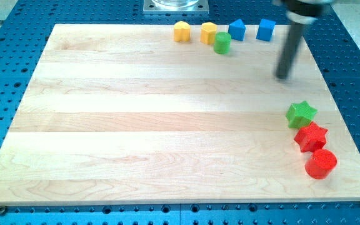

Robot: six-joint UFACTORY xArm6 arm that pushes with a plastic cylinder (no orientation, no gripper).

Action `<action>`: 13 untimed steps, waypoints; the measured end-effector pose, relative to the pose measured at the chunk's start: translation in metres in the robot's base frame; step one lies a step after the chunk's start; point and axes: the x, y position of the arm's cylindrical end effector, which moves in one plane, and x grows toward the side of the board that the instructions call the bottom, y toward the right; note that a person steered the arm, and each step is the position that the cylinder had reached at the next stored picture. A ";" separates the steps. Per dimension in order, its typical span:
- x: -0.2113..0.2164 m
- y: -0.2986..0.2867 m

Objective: Push the green star towards the green circle

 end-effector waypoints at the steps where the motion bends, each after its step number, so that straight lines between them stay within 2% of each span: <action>1: 0.085 0.072; 2: 0.094 0.022; 3: 0.094 -0.062; 4: 0.099 -0.031; 5: 0.107 -0.036; 6: 0.148 -0.103; 7: 0.150 -0.158; 8: 0.110 -0.156; 9: 0.128 -0.119; 10: 0.173 -0.087; 11: 0.158 -0.043; 12: 0.107 -0.097; 13: 0.119 -0.128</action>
